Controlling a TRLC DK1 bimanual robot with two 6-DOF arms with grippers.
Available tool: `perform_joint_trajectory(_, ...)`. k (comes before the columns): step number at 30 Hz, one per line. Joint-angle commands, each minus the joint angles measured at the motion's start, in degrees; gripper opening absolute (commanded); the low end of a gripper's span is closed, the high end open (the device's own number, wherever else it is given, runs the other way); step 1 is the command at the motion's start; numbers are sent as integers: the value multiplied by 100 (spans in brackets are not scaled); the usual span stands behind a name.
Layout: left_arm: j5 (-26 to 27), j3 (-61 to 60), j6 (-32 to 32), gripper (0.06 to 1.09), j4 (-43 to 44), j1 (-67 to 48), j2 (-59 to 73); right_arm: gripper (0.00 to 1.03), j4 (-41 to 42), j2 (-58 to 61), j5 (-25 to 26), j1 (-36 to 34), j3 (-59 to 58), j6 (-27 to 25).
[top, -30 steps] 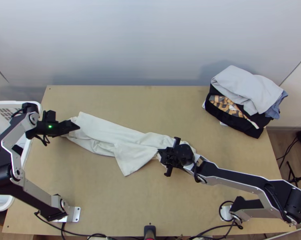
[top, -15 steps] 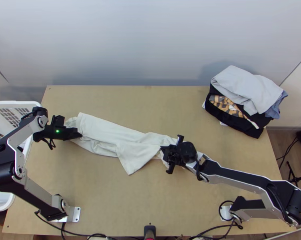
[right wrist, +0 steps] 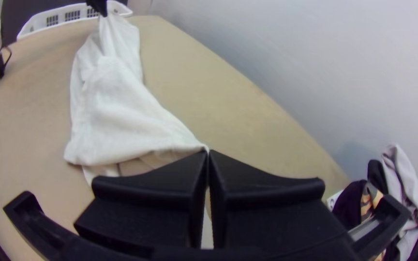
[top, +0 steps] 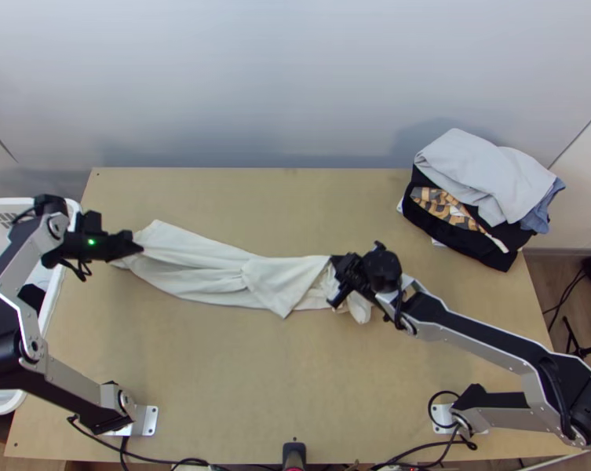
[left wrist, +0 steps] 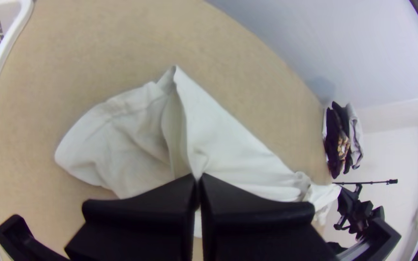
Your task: Fold the t-shirt
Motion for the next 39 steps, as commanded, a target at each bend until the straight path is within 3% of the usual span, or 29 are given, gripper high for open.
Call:
perform_joint_trajectory(1,-9,729,-532,9,-430,-96,-435,3,-380,18,41,-399,422,1397)
perform_joint_trajectory(6,-114,1335,-918,9,-676,-457,-216,3,-477,563,33,-803,853,2215)
perform_joint_trajectory(9,-492,1546,-1068,9,-668,-694,250,3,-582,1073,33,-1076,1213,2663)
perform_joint_trajectory(17,-1072,2610,-1780,9,-632,-773,1656,3,-679,2145,41,-1744,1969,3542)
perform_joint_trajectory(21,-1318,2785,-1938,9,-676,-808,1780,3,-679,2154,50,-1779,1899,3683)
perform_joint_trajectory(25,-1336,2856,-1982,9,-720,-984,1437,3,-565,1214,50,-1585,1521,3709)
perform_joint_trajectory(32,-1353,3822,-1982,9,-1336,-993,1384,3,-688,-1520,-178,-953,1187,3858)
perform_joint_trajectory(35,-1353,4121,-1973,9,-1529,-1010,1331,3,-1874,-2082,-873,-733,1504,4412)
perform_joint_trajectory(39,-1353,4095,-1920,9,-1705,-1037,1323,3,-2648,-2601,-1629,-241,862,5546)
